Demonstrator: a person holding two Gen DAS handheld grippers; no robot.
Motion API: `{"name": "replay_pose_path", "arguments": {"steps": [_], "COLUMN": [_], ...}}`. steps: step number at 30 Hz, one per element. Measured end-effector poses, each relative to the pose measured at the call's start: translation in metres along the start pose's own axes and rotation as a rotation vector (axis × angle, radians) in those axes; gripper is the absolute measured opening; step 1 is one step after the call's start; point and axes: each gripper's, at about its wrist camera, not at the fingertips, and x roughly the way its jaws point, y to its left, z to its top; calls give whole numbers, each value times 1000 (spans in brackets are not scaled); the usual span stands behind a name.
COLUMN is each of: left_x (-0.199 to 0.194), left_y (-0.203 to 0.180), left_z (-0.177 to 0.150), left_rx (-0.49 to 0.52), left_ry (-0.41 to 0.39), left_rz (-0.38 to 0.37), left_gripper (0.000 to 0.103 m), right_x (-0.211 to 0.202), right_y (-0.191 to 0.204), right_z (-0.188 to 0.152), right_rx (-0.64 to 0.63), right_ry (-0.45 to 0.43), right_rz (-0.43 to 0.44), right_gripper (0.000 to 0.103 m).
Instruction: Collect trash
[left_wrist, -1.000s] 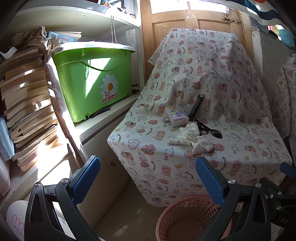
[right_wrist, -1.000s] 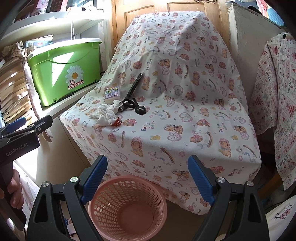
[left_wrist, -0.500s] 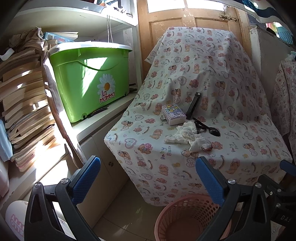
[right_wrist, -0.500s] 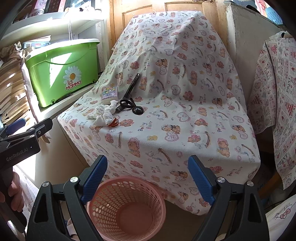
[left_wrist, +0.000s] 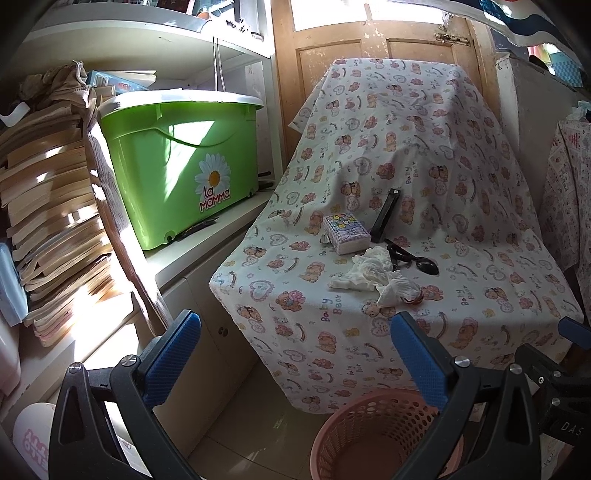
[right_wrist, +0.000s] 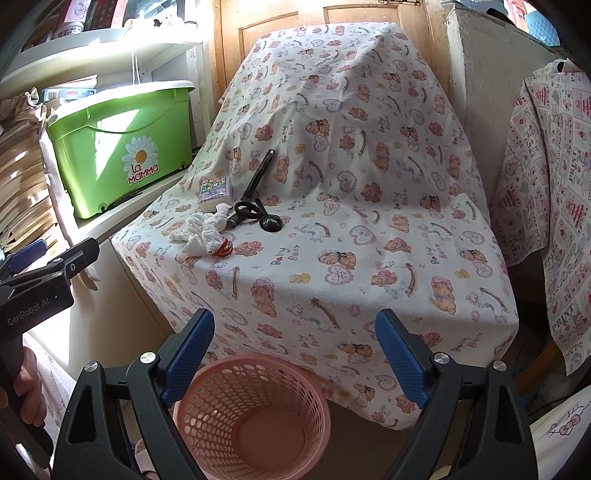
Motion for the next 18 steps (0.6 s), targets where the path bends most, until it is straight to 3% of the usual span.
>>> {"name": "replay_pose_path", "arguments": {"steps": [18], "left_x": [-5], "left_y": [-10], "left_z": [-3], "left_rx": [63], "left_ry": [-35], "left_rz": [25], "left_gripper": [102], "right_x": [1], "right_y": [1], "right_z": [-3], "right_rx": [-17], "right_ry": [8], "right_rz": [-4], "right_gripper": [90]}}
